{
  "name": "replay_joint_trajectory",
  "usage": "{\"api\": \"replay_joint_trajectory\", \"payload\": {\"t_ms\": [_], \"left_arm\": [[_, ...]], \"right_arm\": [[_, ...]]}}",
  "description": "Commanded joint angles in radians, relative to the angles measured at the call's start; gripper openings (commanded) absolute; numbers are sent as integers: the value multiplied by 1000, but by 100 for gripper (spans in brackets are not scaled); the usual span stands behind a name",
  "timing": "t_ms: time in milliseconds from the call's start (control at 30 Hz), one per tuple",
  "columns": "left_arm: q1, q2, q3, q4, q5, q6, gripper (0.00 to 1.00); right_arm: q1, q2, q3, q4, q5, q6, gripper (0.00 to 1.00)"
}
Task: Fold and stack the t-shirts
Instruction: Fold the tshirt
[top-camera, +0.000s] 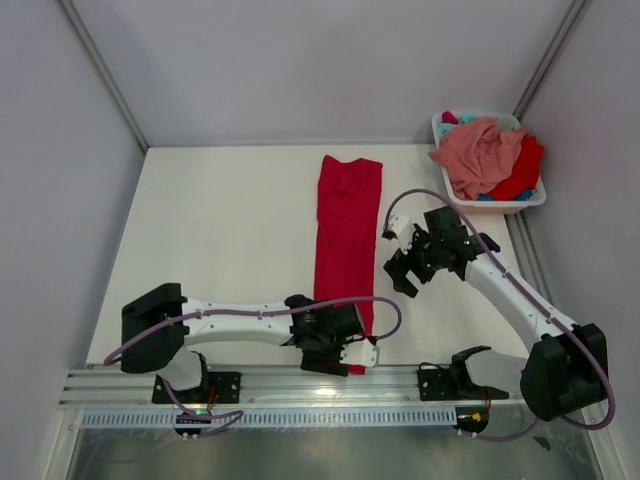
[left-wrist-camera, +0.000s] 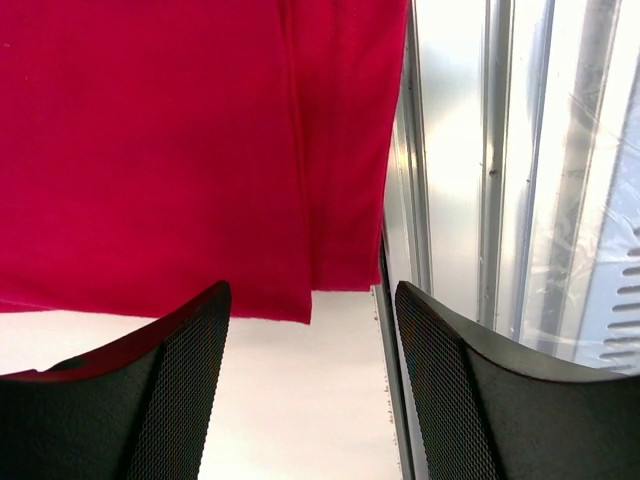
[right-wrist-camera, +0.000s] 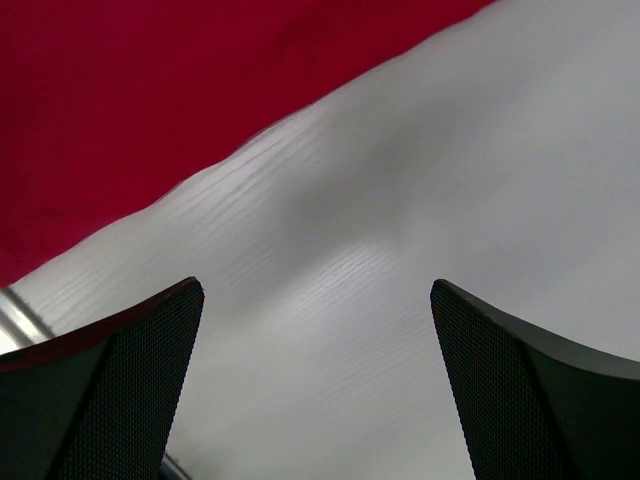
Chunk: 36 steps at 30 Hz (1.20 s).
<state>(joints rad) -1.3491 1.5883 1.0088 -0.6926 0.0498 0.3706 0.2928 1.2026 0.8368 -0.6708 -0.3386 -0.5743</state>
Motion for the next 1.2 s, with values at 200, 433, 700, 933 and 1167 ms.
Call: {"api": "replay_joint_trajectory", "payload": {"t_ms": [200,433,700,933,1167], "left_arm": [[-4,-44,-18,-18,45,-4,69],[-4,-34,-15,-16,79,-6,69],[5,10,-6,-1,111,-21,69],[48,30,14,-7,151,-30,69],[87,25,4,1,156,-36,69]], "right_arm": [[16,-127,71,-381,-229,-239,99],[112,-218,-43,-339,-97,-265,99],[209,-164,-111,-260,-117,-277,99],[313,-104,-139,-181,-126,-257,99],[404,-104,-143,-148,-166,-216,99]]}}
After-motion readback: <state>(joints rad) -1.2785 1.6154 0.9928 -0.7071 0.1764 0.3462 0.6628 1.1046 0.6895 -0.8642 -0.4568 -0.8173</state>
